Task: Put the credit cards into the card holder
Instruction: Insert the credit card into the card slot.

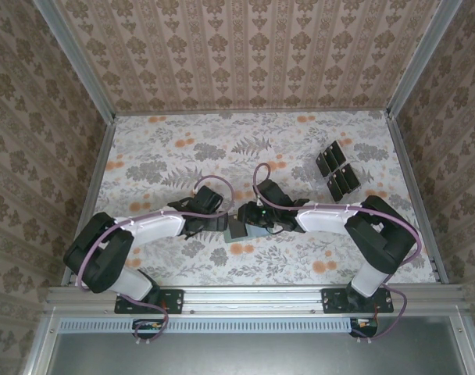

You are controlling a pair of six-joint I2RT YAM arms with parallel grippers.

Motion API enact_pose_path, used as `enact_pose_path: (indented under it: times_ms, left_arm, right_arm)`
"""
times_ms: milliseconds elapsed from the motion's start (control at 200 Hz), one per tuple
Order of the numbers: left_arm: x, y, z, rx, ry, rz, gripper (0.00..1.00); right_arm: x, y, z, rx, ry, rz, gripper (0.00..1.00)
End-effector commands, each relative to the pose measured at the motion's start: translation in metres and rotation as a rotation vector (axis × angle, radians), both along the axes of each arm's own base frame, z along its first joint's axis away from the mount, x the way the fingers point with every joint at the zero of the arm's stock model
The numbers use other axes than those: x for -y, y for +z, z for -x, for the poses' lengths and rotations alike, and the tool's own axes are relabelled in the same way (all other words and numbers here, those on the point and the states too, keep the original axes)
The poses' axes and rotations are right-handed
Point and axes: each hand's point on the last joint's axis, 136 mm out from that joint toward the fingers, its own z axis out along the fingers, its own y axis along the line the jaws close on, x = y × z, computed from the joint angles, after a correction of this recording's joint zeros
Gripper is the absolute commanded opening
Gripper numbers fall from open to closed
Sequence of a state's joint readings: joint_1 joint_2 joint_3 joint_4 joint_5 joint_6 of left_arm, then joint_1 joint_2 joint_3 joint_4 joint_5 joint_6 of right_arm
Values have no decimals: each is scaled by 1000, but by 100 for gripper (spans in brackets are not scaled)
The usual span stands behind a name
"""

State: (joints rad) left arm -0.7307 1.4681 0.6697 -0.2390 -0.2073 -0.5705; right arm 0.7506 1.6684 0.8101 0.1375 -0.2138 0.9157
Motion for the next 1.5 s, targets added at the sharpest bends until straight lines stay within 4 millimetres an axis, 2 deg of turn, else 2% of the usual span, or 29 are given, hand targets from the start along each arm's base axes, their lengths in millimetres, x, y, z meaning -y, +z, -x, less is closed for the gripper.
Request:
enact_pose_path:
  times_ms: [0,185,665,850,1020,1175,1345,1495]
  left_arm:
    - [-9,4,0,9,17,-18,100]
    - [-12,9,-3,17,26,-11,100]
    - [-17,14,-7,26,43,14,100]
    - [-18,15,-7,31,47,22,100]
    - [-20,18,-6,37,51,30,100]
    - [-22,20,-7,41,54,35,100]
    - [-26,26,-6,48,64,44,100]
    - [-28,31,-2,50,71,63,100]
  right_arm:
    - [9,-14,4,-22,-7,44,35]
    - [7,-24,8,-42,-5,45,35]
    - [-5,-30,18,-59,2,32,34]
    - [-17,-30,18,-64,10,14,34]
    - [-31,-25,16,-59,21,-5,33]
    - [-37,-8,10,-28,23,-24,33]
    - [-26,19,4,44,16,6,37]
    - [9,23,3,94,-6,175,47]
